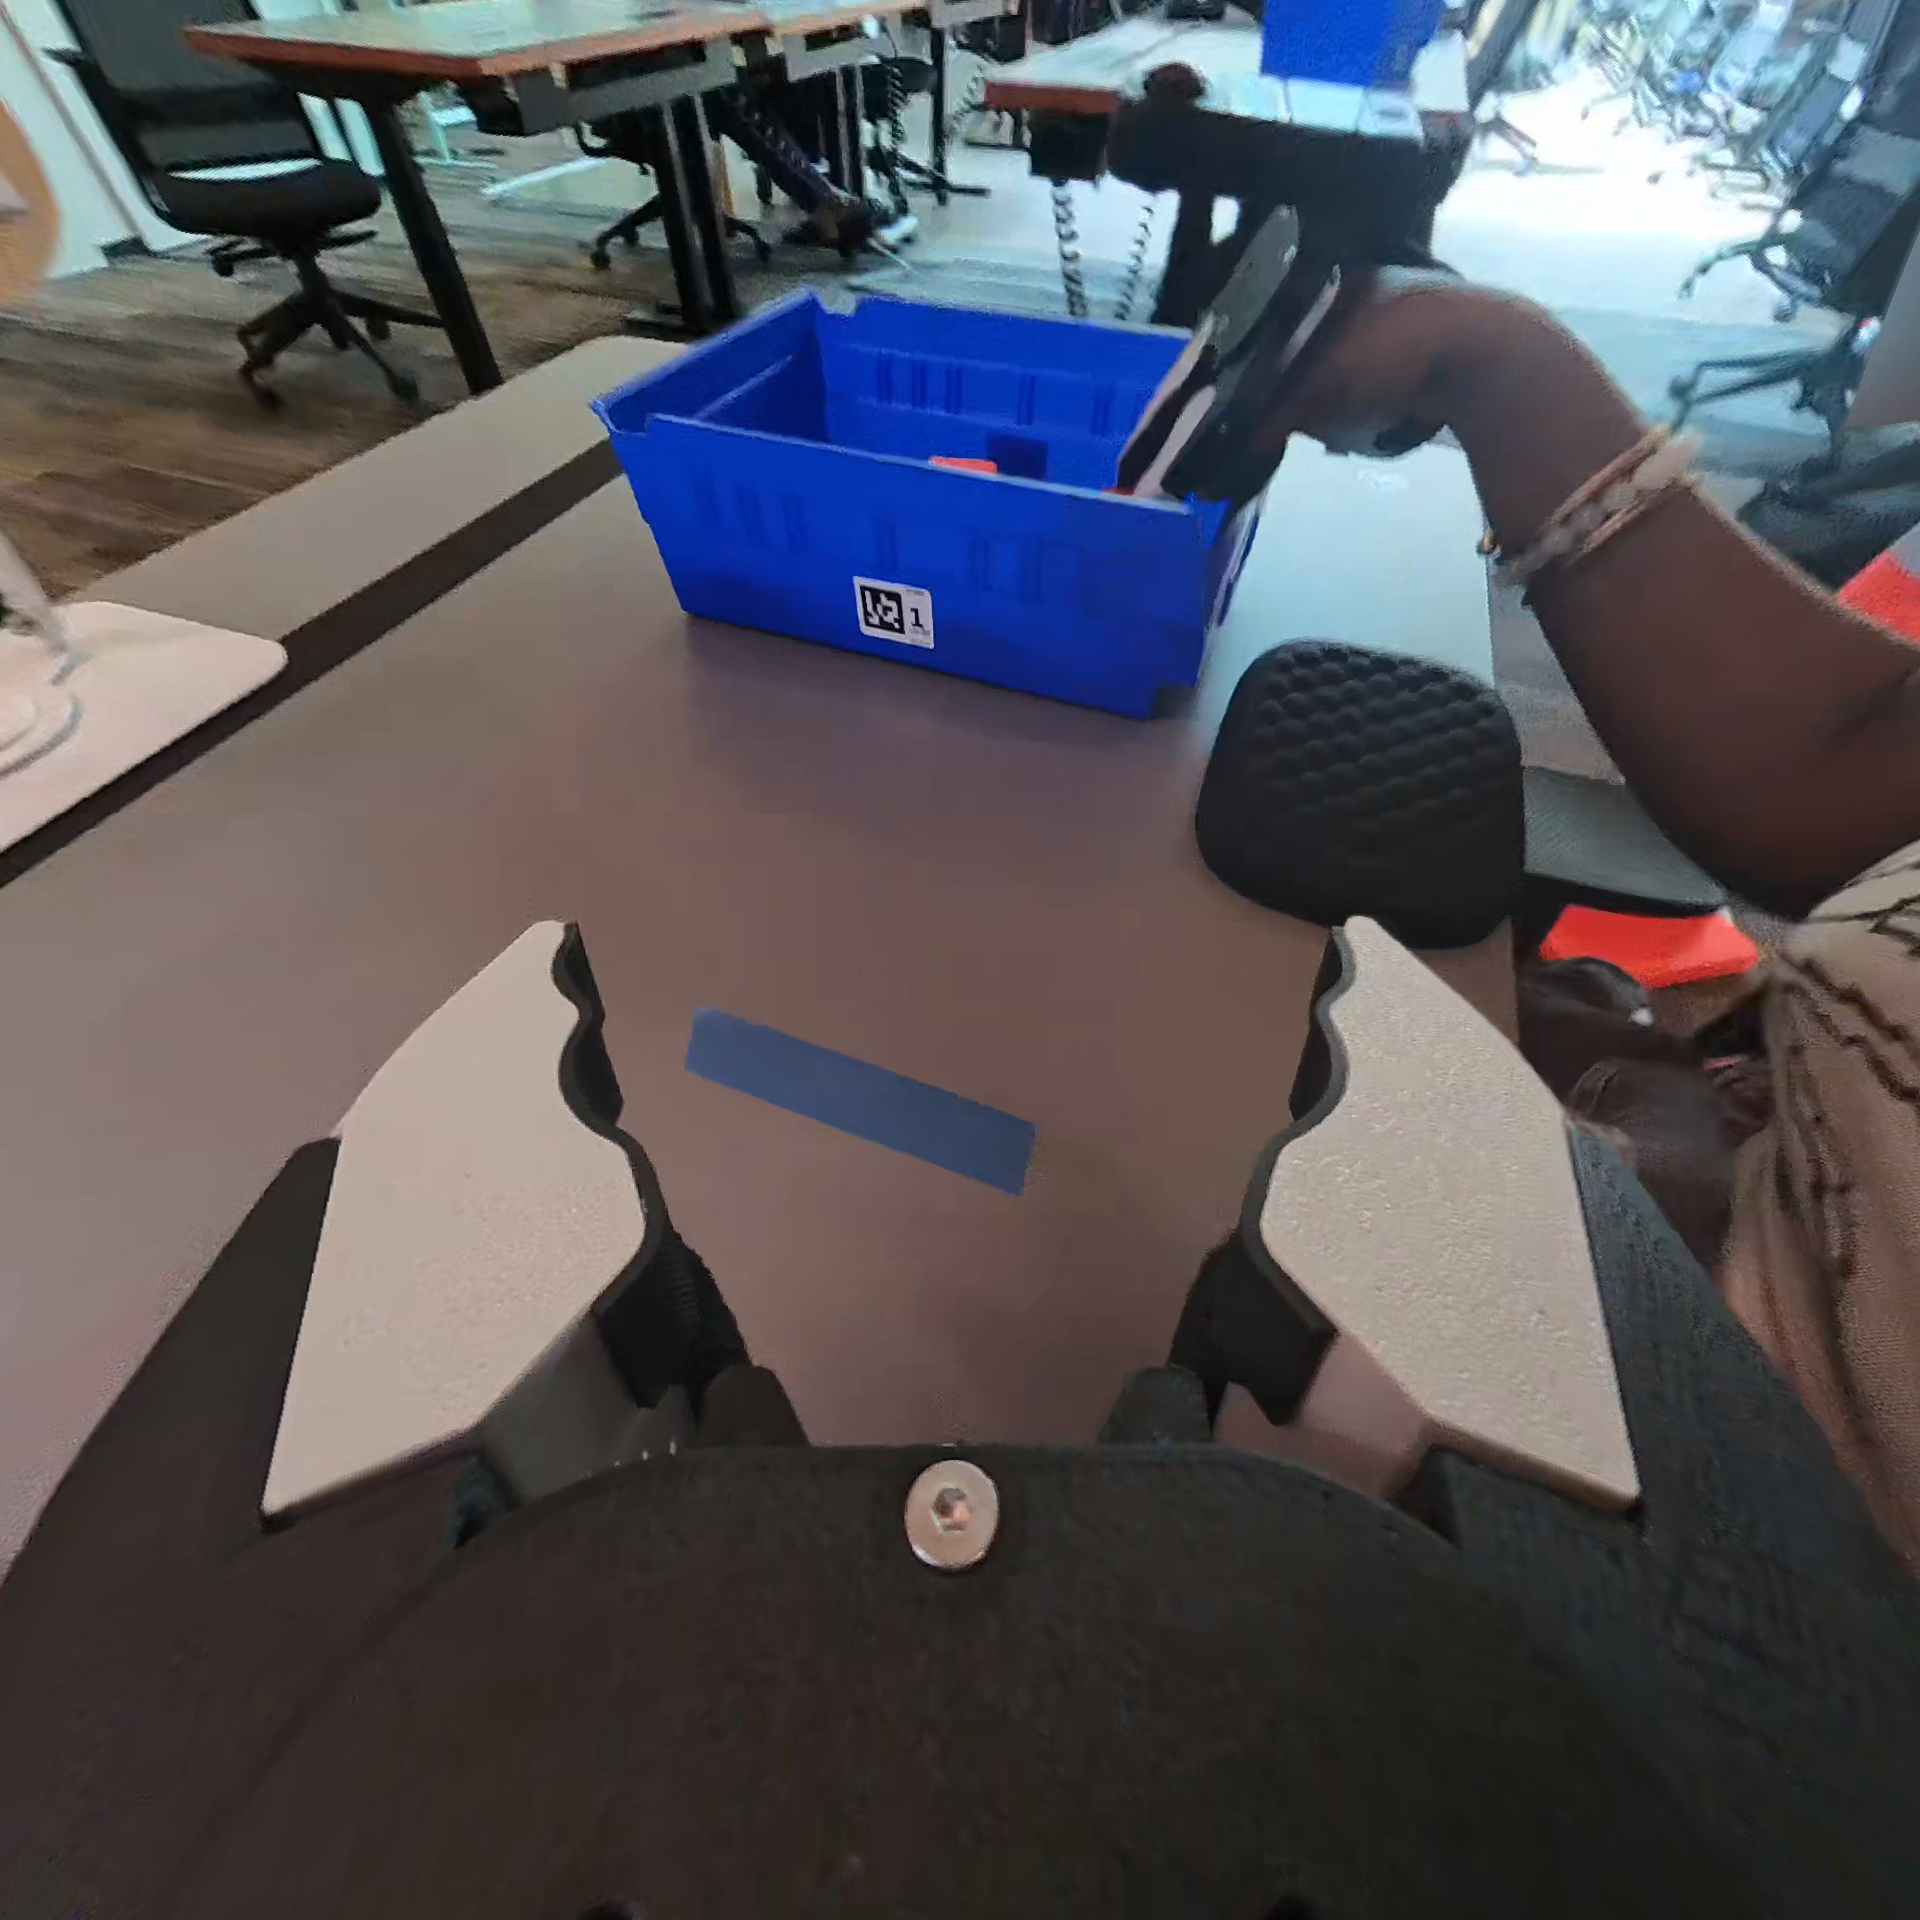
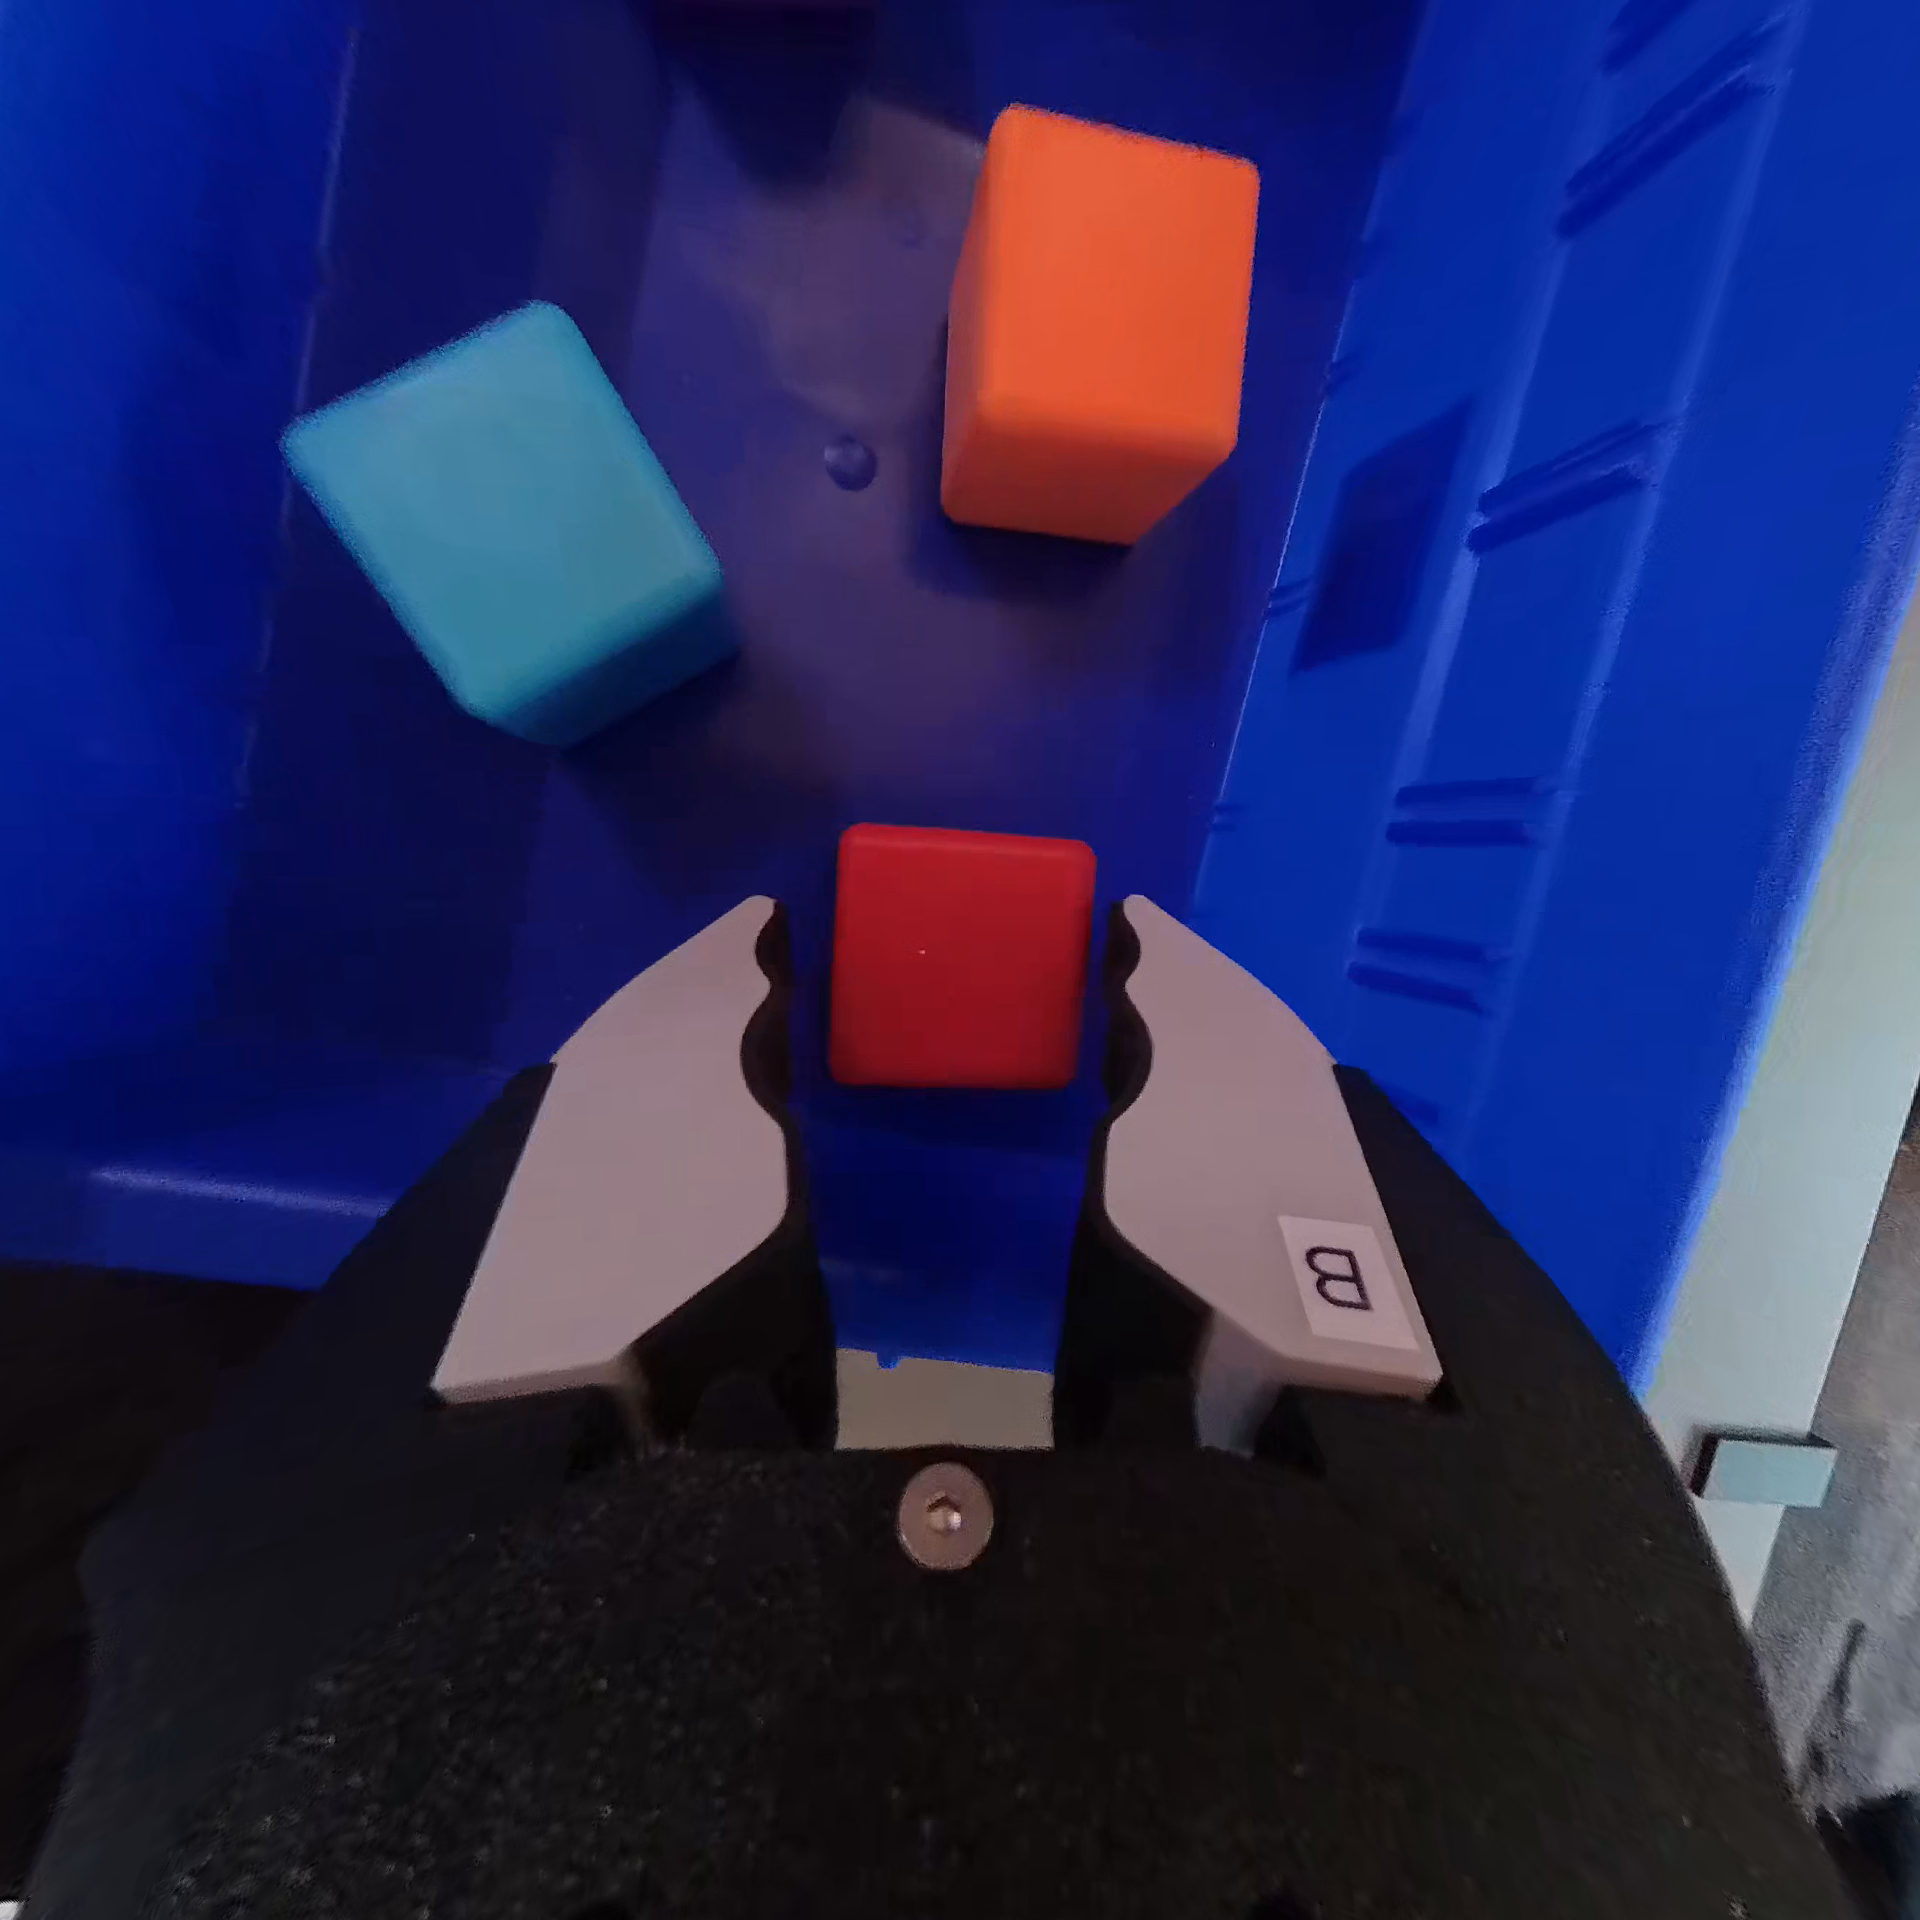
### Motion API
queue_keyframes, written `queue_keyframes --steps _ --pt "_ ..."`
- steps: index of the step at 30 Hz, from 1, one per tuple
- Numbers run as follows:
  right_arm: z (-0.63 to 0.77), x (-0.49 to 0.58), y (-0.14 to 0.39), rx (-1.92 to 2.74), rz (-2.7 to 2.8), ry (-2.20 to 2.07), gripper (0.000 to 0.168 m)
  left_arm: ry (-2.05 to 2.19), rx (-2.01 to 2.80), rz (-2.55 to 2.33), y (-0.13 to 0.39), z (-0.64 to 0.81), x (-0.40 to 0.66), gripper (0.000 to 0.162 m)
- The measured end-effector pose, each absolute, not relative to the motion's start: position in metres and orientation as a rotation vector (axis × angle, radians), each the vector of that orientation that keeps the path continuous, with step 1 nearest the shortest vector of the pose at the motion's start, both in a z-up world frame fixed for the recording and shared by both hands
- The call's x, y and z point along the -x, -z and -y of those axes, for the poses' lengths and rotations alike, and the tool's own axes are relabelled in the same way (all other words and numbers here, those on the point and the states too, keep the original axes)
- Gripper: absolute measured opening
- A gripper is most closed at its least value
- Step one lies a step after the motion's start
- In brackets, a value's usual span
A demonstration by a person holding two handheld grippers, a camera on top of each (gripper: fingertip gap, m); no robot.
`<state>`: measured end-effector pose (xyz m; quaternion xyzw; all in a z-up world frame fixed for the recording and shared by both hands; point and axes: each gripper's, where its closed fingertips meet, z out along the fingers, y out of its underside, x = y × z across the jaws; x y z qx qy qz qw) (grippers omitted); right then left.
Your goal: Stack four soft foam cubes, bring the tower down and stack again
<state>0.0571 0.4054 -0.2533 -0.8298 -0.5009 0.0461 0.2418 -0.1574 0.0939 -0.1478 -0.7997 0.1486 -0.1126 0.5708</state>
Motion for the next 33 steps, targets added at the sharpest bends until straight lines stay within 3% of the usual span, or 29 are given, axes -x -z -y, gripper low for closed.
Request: queue_keyframes --steps 5,7,11,15,18,23,33 --pt "-0.397 -0.044 0.196 2.037 1.215 -0.249 0.079 0.061 1.740 -0.102 0.095 -0.051 0.186 0.109" --pt "-0.381 -0.027 0.166 1.883 1.156 -0.388 0.079 -0.132 1.680 0.073 0.086 -0.030 0.221 0.101" --pt "-0.324 0.004 0.149 1.720 1.159 -0.712 0.087 -0.391 1.705 0.402 0.123 0.014 0.282 0.091" --pt "-0.292 0.017 0.191 1.814 1.233 -0.734 0.084 -0.297 1.788 0.519 0.175 0.020 0.289 0.077" --pt "-0.289 0.021 0.215 1.821 1.250 -0.622 0.072 -0.301 1.870 0.544 0.202 0.020 0.294 0.063" --pt "-0.294 0.028 0.211 1.725 1.263 -0.494 0.023 -0.395 1.938 0.482 0.211 0.024 0.304 0.023" --pt "-0.284 0.020 0.212 1.623 1.430 -0.598 0.019 -0.299 1.921 0.275 0.210 0.020 0.299 0.022"
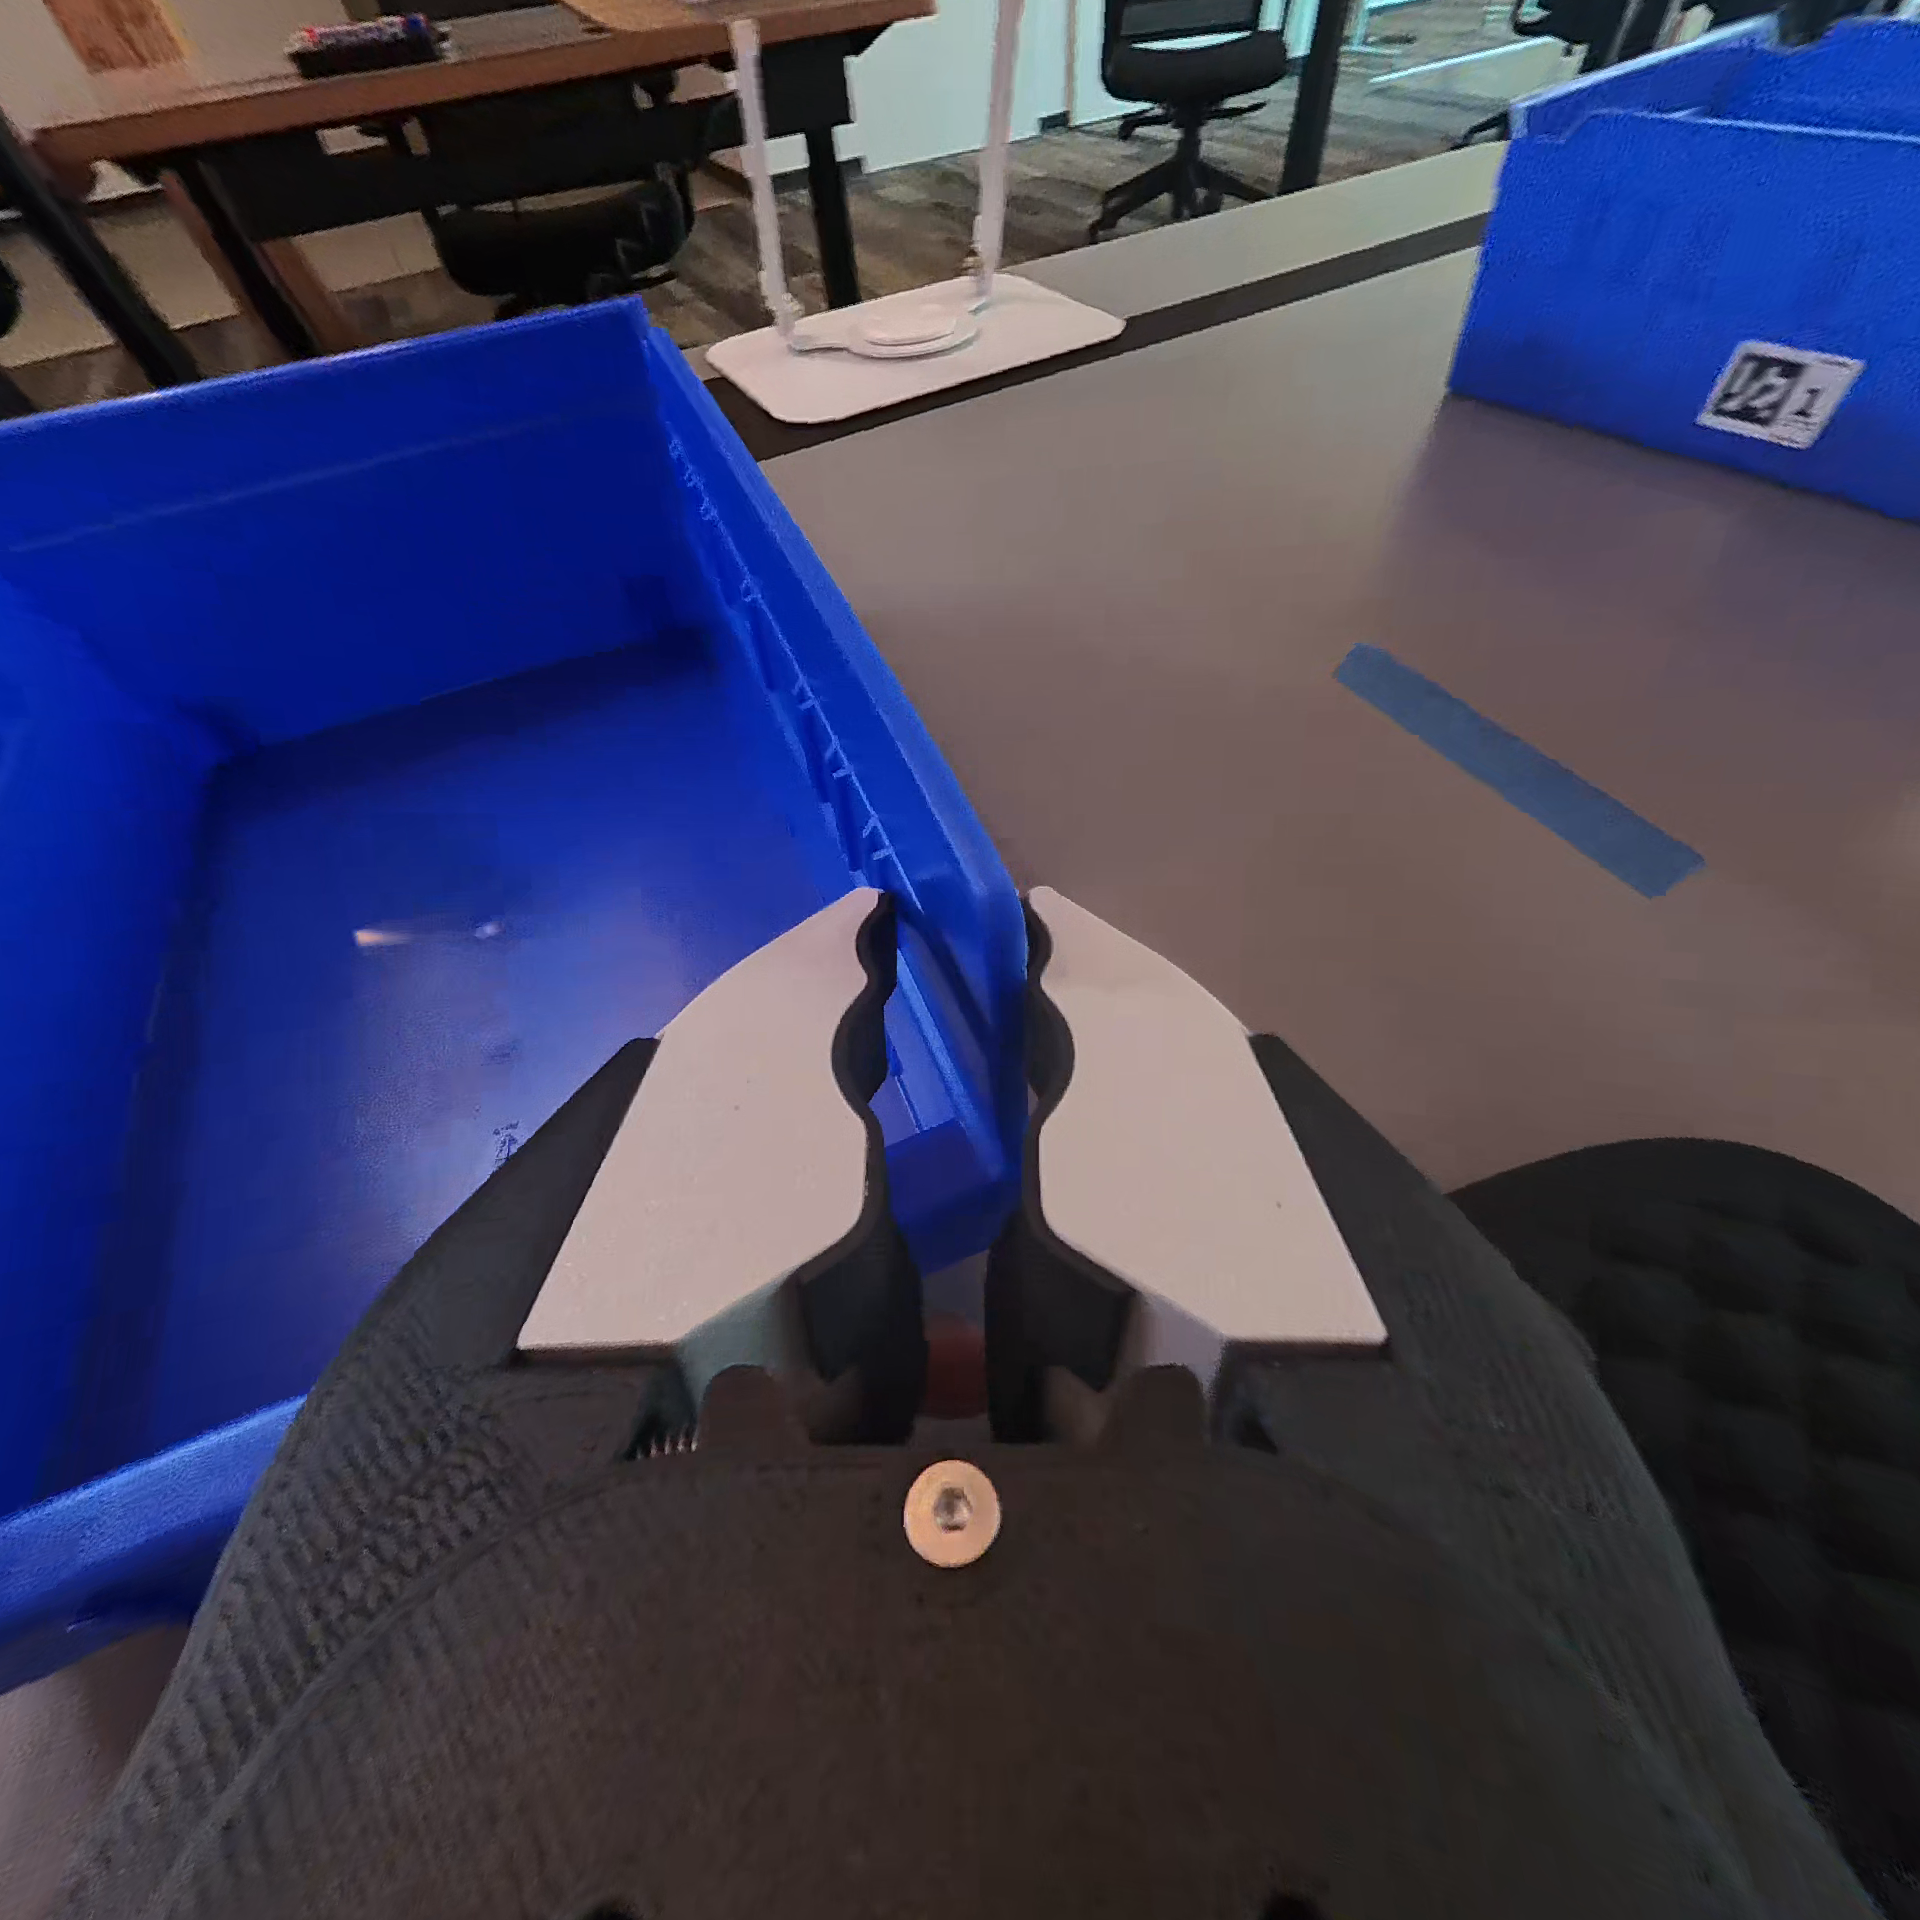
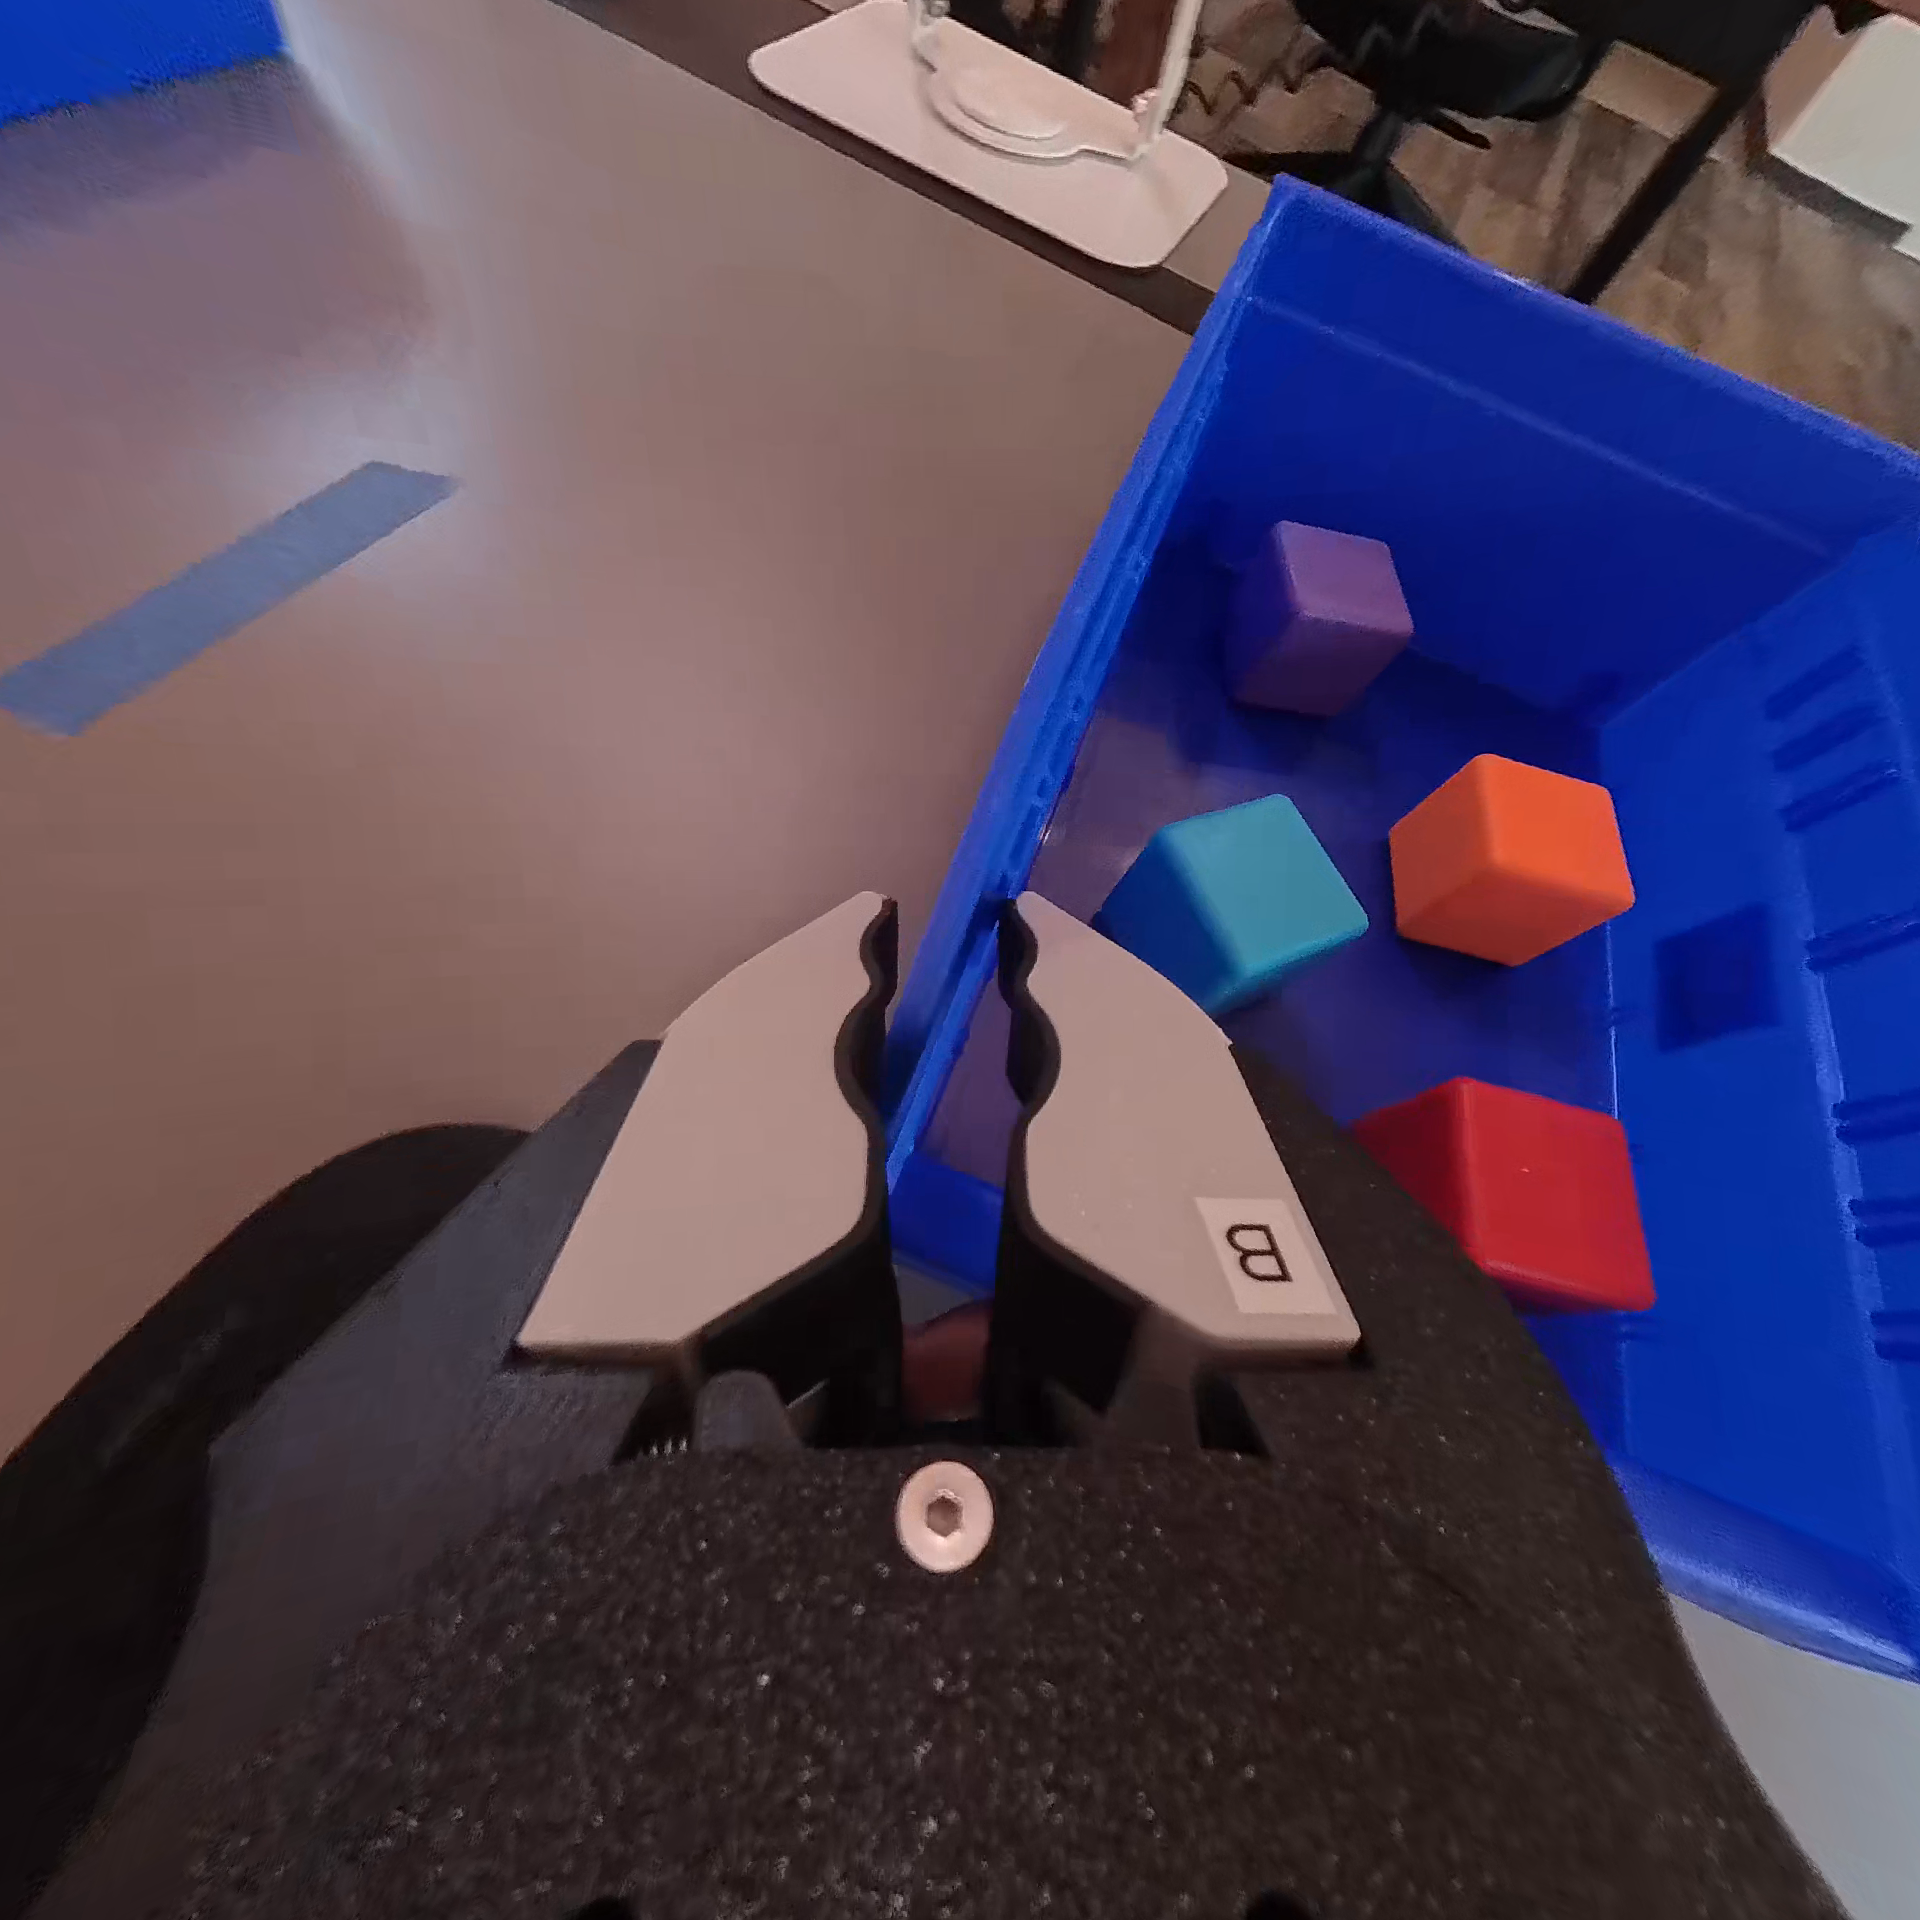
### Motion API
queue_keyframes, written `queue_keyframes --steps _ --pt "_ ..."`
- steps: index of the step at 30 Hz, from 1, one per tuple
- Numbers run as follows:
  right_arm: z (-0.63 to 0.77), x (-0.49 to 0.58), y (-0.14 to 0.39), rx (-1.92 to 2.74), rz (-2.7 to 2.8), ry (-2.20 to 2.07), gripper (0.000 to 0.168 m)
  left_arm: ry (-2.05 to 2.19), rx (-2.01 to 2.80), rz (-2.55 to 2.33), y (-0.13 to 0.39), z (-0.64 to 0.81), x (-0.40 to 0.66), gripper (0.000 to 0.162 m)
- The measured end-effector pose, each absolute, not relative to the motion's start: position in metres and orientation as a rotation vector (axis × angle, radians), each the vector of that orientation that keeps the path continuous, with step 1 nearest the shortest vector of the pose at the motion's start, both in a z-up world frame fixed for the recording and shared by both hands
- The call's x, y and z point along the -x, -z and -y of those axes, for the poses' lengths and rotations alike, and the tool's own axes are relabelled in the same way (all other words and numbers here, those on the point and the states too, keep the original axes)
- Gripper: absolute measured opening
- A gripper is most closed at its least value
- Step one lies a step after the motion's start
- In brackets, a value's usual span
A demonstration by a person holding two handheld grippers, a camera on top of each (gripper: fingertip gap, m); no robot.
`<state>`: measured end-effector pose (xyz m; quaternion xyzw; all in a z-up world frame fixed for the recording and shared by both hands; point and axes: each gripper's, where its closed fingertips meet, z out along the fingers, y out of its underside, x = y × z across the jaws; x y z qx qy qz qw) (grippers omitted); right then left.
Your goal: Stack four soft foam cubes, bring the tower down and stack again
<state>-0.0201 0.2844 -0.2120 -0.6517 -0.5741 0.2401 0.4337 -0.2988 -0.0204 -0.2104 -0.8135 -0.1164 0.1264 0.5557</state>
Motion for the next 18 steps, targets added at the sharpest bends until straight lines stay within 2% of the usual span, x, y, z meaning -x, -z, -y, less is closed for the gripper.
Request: queue_keyframes --steps 4,9,13,18 --pt "-0.274 0.011 0.211 1.501 1.552 -0.746 0.018 -0.157 1.876 0.141 0.209 0.018 0.293 0.019" --pt "-0.262 -0.008 0.209 1.306 1.721 -1.037 0.016 -0.176 1.838 0.096 0.207 0.010 0.316 0.004" --pt "-0.267 -0.030 0.208 1.215 1.826 -1.281 0.007 -0.041 1.833 0.025 0.208 -0.008 0.328 0.004" --pt "-0.260 -0.049 0.206 1.122 1.958 -1.596 0.008 0.027 1.847 -0.155 0.208 -0.028 0.343 0.004"
